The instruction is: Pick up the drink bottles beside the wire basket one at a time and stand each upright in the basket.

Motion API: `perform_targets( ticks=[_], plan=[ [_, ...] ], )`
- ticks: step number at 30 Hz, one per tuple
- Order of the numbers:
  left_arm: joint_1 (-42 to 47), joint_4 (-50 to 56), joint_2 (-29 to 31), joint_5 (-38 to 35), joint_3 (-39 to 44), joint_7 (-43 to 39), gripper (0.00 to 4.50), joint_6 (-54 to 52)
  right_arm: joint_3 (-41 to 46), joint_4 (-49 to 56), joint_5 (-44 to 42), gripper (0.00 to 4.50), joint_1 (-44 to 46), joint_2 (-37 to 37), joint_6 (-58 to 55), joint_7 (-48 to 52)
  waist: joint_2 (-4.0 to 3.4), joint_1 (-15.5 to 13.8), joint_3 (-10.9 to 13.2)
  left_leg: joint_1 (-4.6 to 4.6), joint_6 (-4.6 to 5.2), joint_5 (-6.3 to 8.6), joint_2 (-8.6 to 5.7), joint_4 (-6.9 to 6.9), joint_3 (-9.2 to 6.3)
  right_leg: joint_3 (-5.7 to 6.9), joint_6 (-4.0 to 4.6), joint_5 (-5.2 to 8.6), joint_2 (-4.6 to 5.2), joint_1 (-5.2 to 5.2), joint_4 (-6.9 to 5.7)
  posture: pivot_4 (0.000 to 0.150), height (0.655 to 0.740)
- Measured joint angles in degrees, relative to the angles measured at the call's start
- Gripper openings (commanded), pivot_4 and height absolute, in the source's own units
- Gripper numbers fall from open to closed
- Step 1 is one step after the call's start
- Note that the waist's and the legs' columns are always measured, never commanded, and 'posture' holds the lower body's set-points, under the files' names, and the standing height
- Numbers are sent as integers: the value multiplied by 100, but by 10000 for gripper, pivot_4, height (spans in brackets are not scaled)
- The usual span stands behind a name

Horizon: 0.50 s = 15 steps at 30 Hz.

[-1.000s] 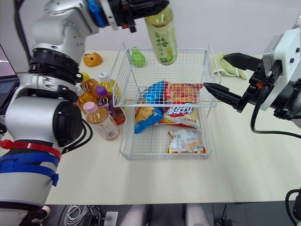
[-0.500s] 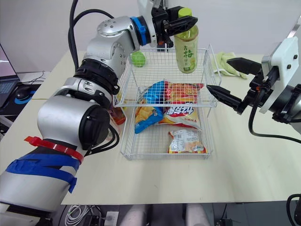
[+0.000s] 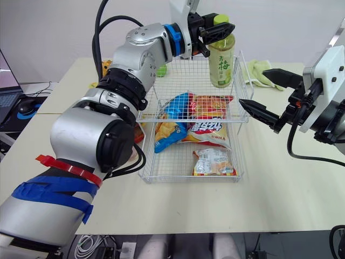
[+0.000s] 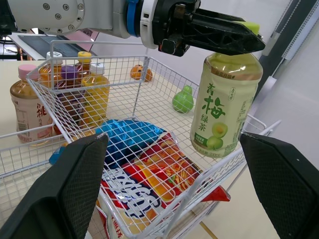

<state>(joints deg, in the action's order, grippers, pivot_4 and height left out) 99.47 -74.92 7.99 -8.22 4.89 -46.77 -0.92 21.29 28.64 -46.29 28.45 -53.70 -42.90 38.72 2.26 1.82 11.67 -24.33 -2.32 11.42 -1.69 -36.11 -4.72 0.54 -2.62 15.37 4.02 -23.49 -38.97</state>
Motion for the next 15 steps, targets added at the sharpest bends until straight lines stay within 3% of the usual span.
perform_targets(
  ticks=[1, 10, 11, 15],
  plan=[
    [0, -2, -1, 57, -7, 0, 13676, 5, 0, 1, -2, 45000, -1, 0, 0, 0, 0, 0, 0, 0, 0, 0, 0, 0, 0, 0, 0, 0, 0, 0, 0, 1500, 7400],
    [72, 2, 12, 182, 78, -29, 42620, 120, 0, 24, -7, 45000, -45, 1, 5, -1, -1, -9, 0, 1, 0, 0, -1, -2, 0, 0, 0, 0, 0, 2, -1, 1500, 7400],
    [73, 2, 12, 182, 98, -43, 44506, 120, 0, 24, -7, 45000, -45, 2, 9, 0, -1, -8, 0, 1, 0, 0, -1, -2, 0, 0, 0, 0, 0, 2, -2, 1500, 7400],
    [73, 3, 59, 179, 181, -150, 44506, 118, -11, 23, -14, 45000, -31, 9, 38, 9, -1, -3, 0, 1, 0, 0, -1, -3, 0, 0, 0, 0, 0, 2, -2, 1500, 7400]
  ],
)
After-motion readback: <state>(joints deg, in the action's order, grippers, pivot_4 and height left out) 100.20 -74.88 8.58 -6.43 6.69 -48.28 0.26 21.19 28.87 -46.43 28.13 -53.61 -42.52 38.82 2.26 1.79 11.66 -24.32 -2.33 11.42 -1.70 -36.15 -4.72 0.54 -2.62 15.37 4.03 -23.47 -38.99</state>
